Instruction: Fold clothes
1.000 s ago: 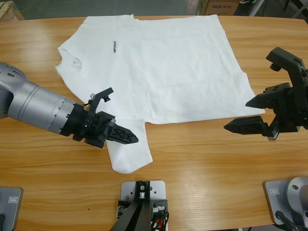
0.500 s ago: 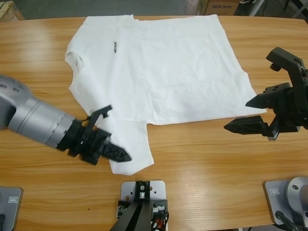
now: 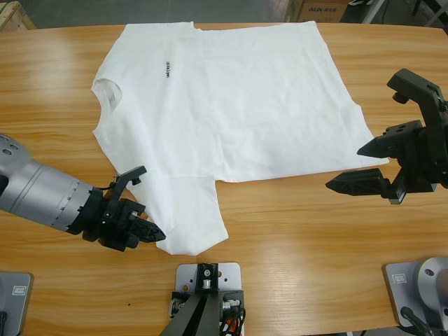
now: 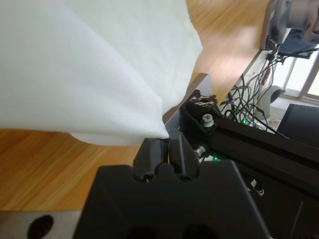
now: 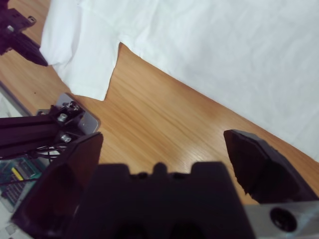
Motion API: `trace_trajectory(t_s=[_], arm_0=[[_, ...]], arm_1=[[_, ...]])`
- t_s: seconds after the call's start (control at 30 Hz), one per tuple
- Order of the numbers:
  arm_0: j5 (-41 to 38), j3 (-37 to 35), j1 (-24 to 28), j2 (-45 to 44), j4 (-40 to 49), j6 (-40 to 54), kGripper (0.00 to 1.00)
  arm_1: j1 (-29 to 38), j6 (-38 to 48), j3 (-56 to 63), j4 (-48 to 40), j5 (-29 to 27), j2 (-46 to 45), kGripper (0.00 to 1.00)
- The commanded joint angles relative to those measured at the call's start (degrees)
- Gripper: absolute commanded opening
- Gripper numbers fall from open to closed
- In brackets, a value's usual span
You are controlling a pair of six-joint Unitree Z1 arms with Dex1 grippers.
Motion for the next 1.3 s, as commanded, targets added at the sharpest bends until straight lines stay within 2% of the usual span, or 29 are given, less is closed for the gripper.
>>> trace_trajectory(t_s=[0.03,0.1,0.17,0.23,0.37,0.5,0.63,0.77,0.9,1.03,1.3], arm_0=[[1.44,1.91,-0.4,-2.0,-0.08,0.7,0.0],[1.63,2.15,-0.42,-2.29,-0.08,0.66,0.0],[1.63,2.24,-0.4,-2.4,-0.08,0.61,0.0],[1.63,2.31,-0.38,-2.42,-0.08,0.56,0.0],[1.72,2.31,0.15,-3.35,0.01,0.43,0.0],[1.72,2.31,1.01,-4.28,0.38,0.28,0.0],[2.85,2.4,2.24,-5.7,1.42,-0.16,0.0],[3.23,2.14,4.96,-6.46,1.68,-0.41,0.0],[3.22,1.79,6.14,-6.72,1.68,-0.6,0.0],[3.13,1.7,6.65,-6.83,2.19,-0.64,0.0],[3.09,0.78,8.48,-7.69,3.67,-0.62,0.0]], arm_1=[[-0.61,0.76,0.39,1.88,0.43,-0.34,1.0],[-0.82,1.06,-0.4,2.93,-0.08,-1.82,1.0],[-4.35,2.16,-1.49,3.5,0.99,-2.73,1.0],[-12.07,5.28,-1.63,2.09,6.09,-1.36,1.0],[-28.45,7.3,-0.61,-3.38,22.07,4.6,1.0],[-39.68,7.58,-1.88,-5.4,27.2,8.2,0.996],[-47.03,10.57,-1.07,-5.54,25.63,11.4,1.0],[-47.86,17.35,3.45,-7.83,18.85,10.31,0.977],[-49.19,25.42,12.27,-16.49,16.42,7.96,0.977],[-51.74,25.93,15.81,-18.42,13.63,7.5,0.977],[-51.95,28.39,16.05,-18.16,8.48,9.03,0.977]])
